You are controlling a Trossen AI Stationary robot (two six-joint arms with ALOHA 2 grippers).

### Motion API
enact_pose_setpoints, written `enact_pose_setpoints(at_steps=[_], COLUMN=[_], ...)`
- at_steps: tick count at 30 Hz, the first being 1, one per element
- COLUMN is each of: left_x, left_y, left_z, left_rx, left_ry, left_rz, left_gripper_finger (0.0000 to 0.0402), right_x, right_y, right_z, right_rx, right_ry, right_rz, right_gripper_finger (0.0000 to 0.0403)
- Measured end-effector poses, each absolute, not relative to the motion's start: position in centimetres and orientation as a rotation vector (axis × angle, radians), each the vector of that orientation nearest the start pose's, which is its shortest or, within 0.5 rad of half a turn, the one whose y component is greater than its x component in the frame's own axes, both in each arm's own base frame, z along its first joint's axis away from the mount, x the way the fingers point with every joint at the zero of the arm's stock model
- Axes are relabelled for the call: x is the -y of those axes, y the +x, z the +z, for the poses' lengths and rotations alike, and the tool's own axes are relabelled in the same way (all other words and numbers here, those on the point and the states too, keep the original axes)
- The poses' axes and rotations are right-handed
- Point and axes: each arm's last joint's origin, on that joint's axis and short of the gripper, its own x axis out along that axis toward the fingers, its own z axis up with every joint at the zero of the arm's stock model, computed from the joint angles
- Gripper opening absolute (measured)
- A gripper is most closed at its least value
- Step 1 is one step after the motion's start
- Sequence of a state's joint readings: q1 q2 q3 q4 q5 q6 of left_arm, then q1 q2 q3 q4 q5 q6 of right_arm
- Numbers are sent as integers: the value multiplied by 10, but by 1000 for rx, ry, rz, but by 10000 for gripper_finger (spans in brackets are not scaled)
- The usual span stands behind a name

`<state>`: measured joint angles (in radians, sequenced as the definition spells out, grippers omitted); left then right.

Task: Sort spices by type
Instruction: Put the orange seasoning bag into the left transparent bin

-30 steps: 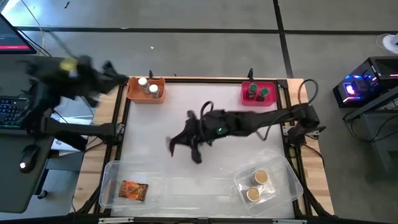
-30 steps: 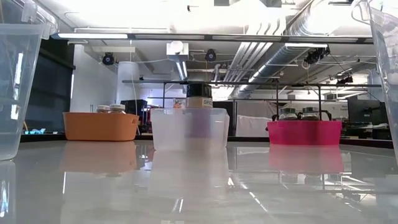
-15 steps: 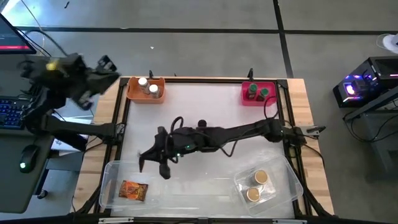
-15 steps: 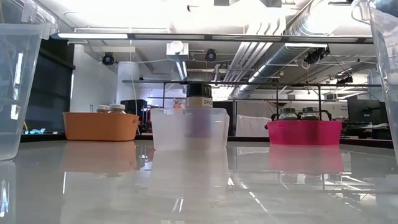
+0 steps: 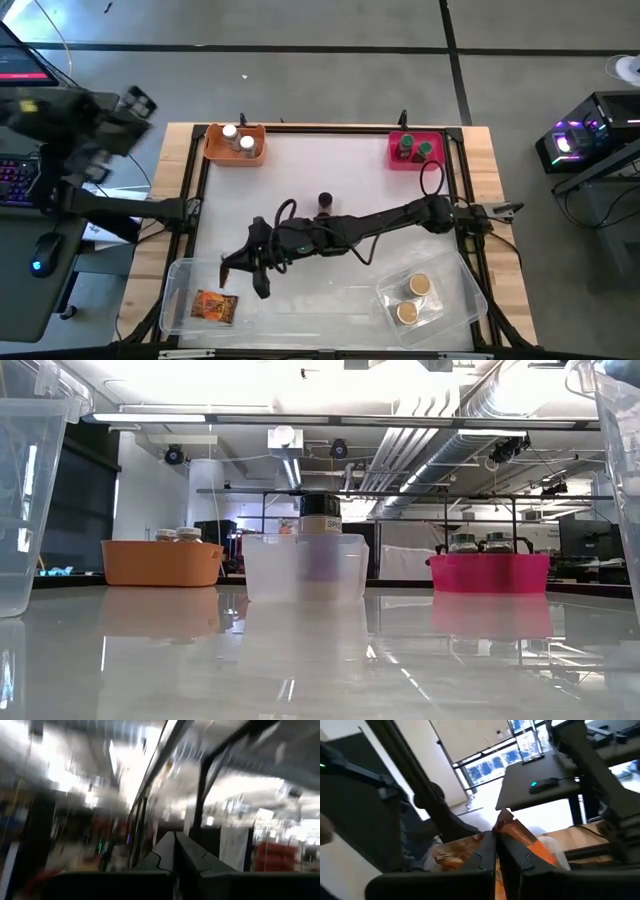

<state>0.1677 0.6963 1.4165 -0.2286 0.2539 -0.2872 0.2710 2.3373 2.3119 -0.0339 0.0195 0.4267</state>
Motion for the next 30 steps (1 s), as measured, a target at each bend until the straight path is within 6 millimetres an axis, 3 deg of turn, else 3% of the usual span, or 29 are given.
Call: enact_pose_setpoints(at_steps=[5, 9, 13, 19, 21, 23, 24, 28, 30], left_x=[-7, -13, -25, -27, -21, -11, -5, 17, 25], left_y=[82, 121, 164, 212, 214, 213, 203, 174, 153], left_z=[503, 501, 526, 580, 594, 595, 594, 564, 554], left_rx=[203, 174, 240, 105, 76, 33, 39, -194, -267], left_ry=[-210, -212, -193, -72, -40, -56, -76, -175, -162], left_rz=[-112, -106, -81, -268, -370, -494, -565, -687, -643], left_gripper_finger=[5, 42, 99, 161, 171, 176, 176, 173, 170], right_x=[-146, -144, -140, -136, -135, -135, -135, -131, -129], right_y=[524, 511, 497, 482, 478, 474, 472, 460, 451], right_z=[347, 368, 385, 401, 403, 405, 404, 416, 428], right_rx=[-101, -101, -121, -157, -179, -198, -219, -233, -218], right_ry=[350, 290, 238, 177, 161, 137, 124, 86, 84], right_rz=[257, 297, 297, 285, 283, 278, 274, 266, 273], right_gripper_finger=[0, 0, 0, 0, 0, 0, 0, 0, 0])
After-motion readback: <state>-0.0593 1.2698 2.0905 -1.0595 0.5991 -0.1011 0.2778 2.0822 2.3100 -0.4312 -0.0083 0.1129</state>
